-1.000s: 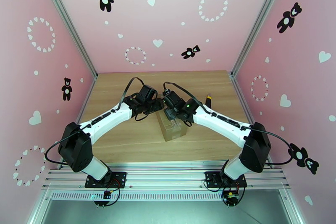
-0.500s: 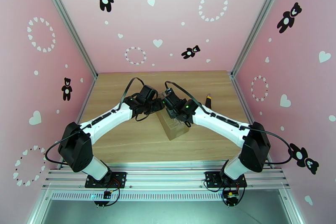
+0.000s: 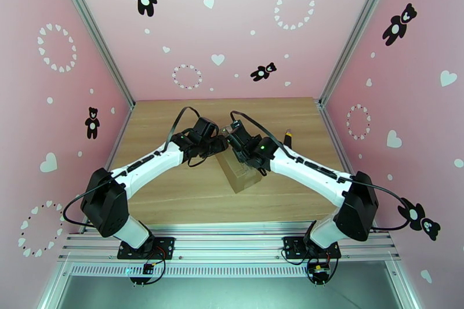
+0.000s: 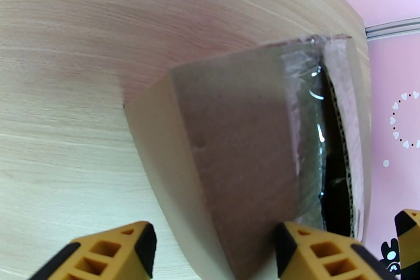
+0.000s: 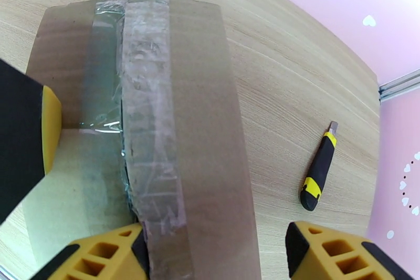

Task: Unpack the express box

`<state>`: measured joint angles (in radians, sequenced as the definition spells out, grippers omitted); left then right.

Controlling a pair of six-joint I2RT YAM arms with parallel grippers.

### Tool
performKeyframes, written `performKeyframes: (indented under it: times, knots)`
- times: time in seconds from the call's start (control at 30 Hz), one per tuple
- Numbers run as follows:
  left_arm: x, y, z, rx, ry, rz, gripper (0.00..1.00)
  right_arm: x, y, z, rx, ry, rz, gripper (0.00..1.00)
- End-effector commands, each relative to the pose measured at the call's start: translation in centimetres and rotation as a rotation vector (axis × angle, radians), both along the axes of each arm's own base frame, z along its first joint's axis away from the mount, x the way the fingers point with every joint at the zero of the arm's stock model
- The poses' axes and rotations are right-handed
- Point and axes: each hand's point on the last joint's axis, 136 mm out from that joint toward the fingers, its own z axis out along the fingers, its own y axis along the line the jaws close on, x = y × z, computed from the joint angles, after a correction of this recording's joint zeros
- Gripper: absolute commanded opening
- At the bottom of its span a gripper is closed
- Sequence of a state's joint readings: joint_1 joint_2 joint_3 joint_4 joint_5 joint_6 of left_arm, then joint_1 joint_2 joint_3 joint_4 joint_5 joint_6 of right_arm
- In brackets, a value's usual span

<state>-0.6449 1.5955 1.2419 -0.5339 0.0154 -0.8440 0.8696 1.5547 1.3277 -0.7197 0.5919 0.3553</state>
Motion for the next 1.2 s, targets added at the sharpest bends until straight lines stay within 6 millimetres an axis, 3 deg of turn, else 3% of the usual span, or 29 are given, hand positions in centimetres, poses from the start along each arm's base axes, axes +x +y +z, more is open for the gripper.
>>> performKeyframes:
  times: [0.0, 0.3, 0.67, 0.9, 1.17]
  knots:
    - [-2.1, 2.6, -4.7, 0.143, 0.134, 0.029, 0.65, 0.0, -2.2, 2.2, -0.053, -0.048, -0.040, 0.70]
    - [-2.4, 2.8, -5.0, 0.146, 0.140, 0.032, 0.65, 0.8, -3.4, 3.8, -0.039, -0.071, -0.069, 0.70]
    - [-2.3, 2.7, -4.5, 0.142, 0.131, 0.034, 0.65, 1.7, -6.5, 4.3, 0.006, -0.047, -0.123, 0.70]
    - [-2.3, 2.9, -4.7, 0.149, 0.134, 0.038, 0.65, 2.2, -8.7, 2.3, 0.090, 0.020, -0.174, 0.70]
    - [-2.0, 2.8, -4.2, 0.147, 0.126, 0.044, 0.65, 2.3, -9.7, -2.3, 0.141, 0.112, -0.217, 0.70]
